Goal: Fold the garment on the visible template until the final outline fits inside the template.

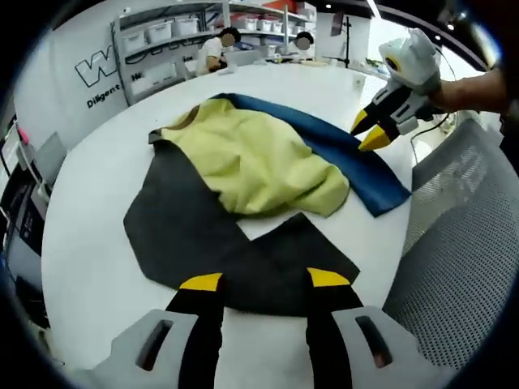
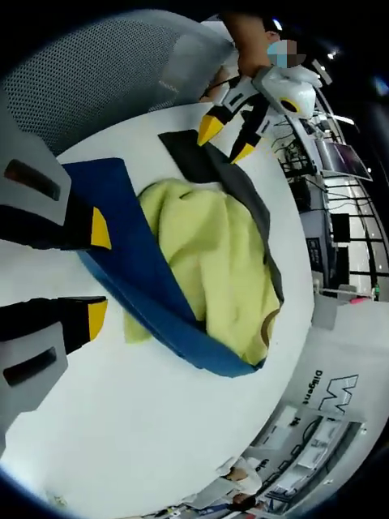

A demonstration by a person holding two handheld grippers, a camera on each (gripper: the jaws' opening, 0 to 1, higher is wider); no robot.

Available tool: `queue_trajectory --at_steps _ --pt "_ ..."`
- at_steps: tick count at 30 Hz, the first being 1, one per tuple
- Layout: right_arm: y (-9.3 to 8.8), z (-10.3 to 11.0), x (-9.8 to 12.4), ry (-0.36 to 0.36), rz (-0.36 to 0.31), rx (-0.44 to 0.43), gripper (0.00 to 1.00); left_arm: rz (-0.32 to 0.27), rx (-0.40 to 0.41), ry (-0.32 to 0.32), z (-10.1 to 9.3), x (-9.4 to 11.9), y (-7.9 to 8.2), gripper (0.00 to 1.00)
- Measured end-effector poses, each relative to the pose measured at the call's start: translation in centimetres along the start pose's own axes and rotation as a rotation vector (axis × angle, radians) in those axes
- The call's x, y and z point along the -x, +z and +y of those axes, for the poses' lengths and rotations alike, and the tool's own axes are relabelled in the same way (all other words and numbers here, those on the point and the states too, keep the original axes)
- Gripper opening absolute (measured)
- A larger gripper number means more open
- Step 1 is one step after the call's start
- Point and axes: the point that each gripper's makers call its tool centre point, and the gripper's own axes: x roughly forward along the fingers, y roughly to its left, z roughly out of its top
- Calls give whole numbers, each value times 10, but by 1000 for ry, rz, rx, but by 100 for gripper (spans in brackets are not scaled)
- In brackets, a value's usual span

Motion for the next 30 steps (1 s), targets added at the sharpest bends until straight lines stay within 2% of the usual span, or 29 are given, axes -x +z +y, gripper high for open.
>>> queue_trajectory --at_steps 3,5,8,16,19,23,30 --pt "-4 0 -1 3 18 -13 9 9 -4 -2 -1 -2 -1 36" --pt "-6 0 -2 8 21 -20 5 11 -2 -1 -1 -3 -2 30" --pt "-6 1 -1 11 19 -25 0 19 10 4 2 -4 -4 29" --pt "-4 2 0 10 7 -33 0 20 18 20 6 0 -9 12" --pt "-2 2 3 6 0 -33 0 2 65 11 4 2 -3 18" --pt "-2 2 4 6 -4 -33 0 5 38 17 1 -2 -1 21" --pt "-2 2 4 1 1 -35 0 27 26 15 0 -9 -2 21"
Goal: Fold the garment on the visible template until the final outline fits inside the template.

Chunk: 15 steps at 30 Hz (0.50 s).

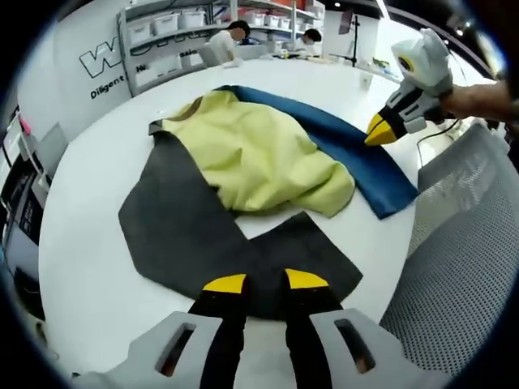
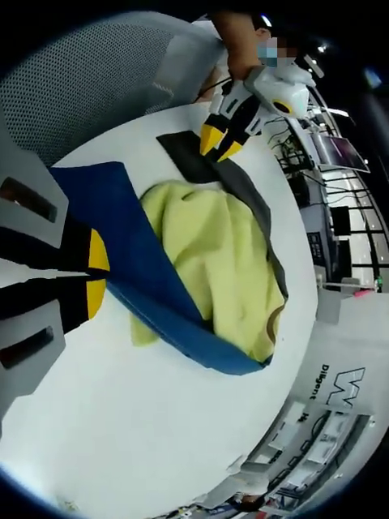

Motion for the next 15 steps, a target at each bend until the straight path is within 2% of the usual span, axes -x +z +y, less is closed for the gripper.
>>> queue_trajectory --at_steps 12,15 --pt "-1 0 0 3 4 -2 0 14 29 14 8 -2 -6 6" --pt "-1 0 0 6 7 2 0 9 67 -1 7 -1 -4 9"
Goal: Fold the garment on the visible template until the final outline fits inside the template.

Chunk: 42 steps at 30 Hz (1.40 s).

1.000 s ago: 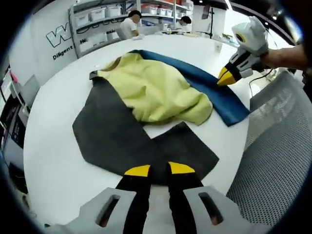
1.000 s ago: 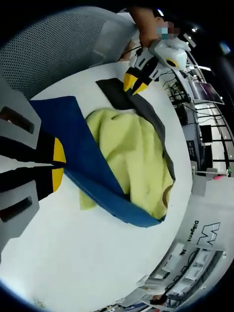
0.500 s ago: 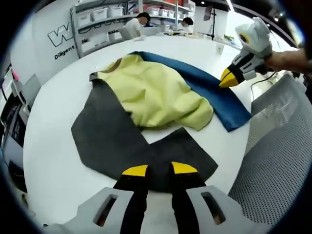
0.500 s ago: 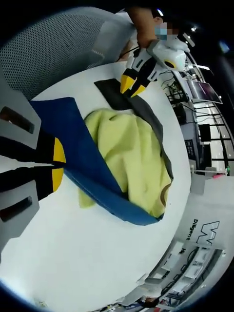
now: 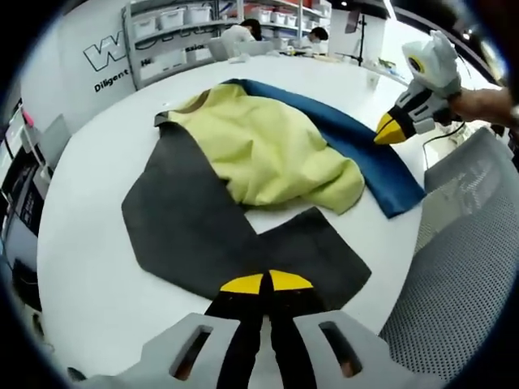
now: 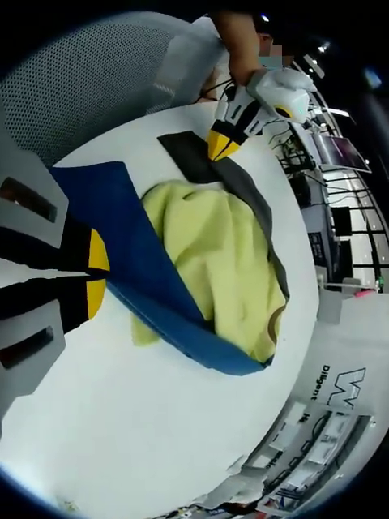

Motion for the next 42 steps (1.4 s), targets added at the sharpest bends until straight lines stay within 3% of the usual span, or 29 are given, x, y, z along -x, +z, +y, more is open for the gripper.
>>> queue_trajectory --at_steps 6,11,18,25,36,42 --pt "0 1 0 0 0 1 0 -9 -22 -8 -7 0 6 27" --pt "-1 0 -1 1 0 0 0 -4 -41 -3 -7 -4 4 30" --pt "-2 0 -2 0 4 1 0 7 -102 22 -2 -4 1 26" --pt "-3 1 -2 0 3 -3 0 -2 -66 25 3 -2 0 9" --pt "-2 -2 1 -5 1 -5 0 0 -42 29 5 2 1 8" --pt "0 -5 4 -15 -7 -11 0 -21 -40 58 16 11 7 8"
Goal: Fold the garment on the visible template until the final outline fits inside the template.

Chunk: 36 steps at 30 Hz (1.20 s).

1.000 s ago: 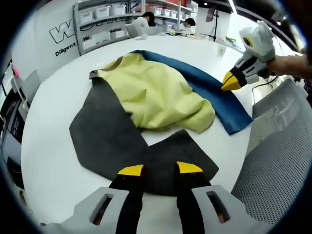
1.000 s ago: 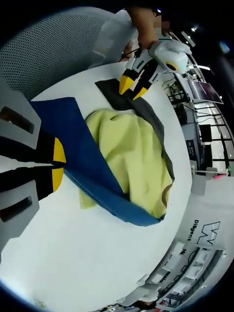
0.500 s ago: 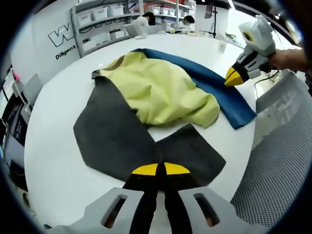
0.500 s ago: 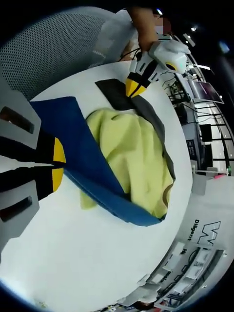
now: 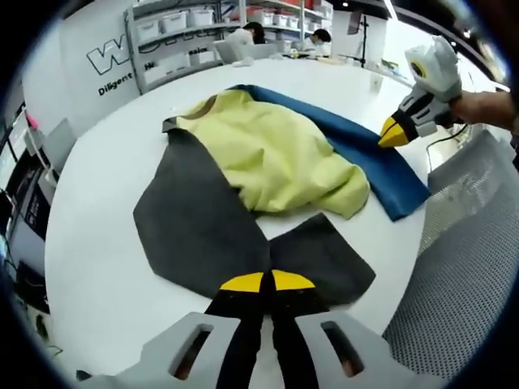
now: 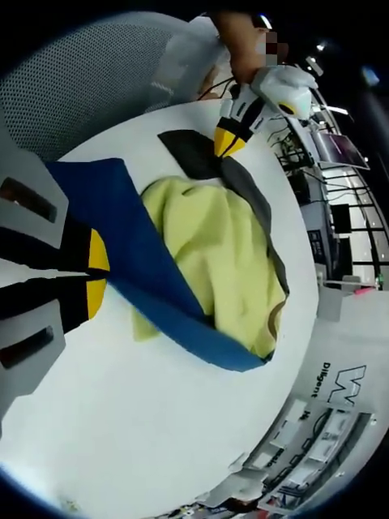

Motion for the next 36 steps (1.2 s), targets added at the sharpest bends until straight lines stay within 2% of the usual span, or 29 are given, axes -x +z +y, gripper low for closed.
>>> queue_trajectory --at_steps 3,7,16,28,36 --pt "2 -2 2 -6 -7 -2 0 -12 6 18 11 5 4 8" --pt "6 -7 6 -18 -19 0 0 -45 54 49 30 12 14 8" --pt "22 -24 16 -52 -44 25 0 -98 80 117 70 25 39 8" --pt "58 -68 31 -134 -102 56 0 -161 84 226 132 44 72 8" --pt "72 -98 42 -198 -125 60 0 -194 94 298 166 60 90 8"
